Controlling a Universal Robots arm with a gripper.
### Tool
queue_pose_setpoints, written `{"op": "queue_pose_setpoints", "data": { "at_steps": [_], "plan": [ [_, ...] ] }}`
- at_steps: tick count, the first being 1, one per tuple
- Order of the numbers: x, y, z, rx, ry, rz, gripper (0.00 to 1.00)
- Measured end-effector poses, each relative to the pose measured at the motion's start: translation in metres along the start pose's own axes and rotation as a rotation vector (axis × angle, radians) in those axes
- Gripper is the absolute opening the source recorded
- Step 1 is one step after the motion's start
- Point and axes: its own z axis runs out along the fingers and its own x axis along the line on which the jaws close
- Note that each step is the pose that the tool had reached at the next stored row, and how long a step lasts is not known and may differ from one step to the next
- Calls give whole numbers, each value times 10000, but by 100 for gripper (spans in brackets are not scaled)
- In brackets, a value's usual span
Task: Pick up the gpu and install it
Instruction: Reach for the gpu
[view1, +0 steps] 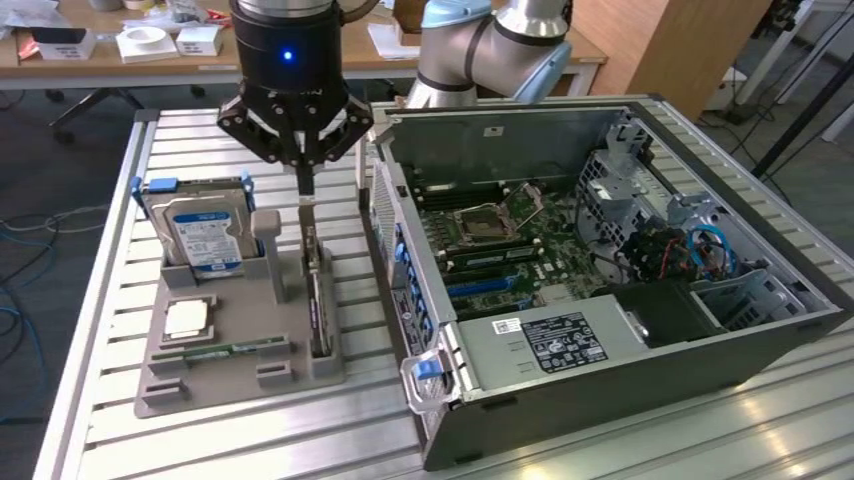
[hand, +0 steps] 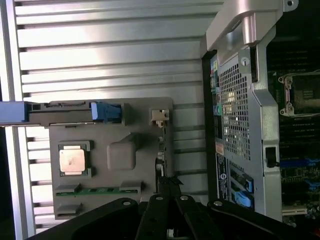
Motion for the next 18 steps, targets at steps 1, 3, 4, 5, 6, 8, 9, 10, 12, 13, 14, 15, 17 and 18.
{"op": "queue_pose_setpoints", "data": {
  "at_steps": [1,3,4,5,6,8,9,10,12,13,14,15,17,18],
  "plan": [
    [-2,-28,-1,0,0,0,10],
    [-5,-82,-3,-1,0,1,10],
    [-8,-109,-4,0,0,1,10],
    [-10,-132,-5,0,0,1,10],
    [-11,-154,-6,0,0,1,10],
    [-15,-196,-8,0,0,0,10],
    [-16,-215,-9,0,0,0,10],
    [-17,-233,-9,0,-1,0,10],
    [-19,-263,-11,1,0,0,10],
    [-20,-275,-11,0,0,1,10],
    [-21,-286,-11,0,0,1,10],
    [-21,-296,-11,0,0,0,10],
    [-22,-315,-11,0,-1,1,10],
    [-22,-327,-11,0,-1,1,10]
  ]
}}
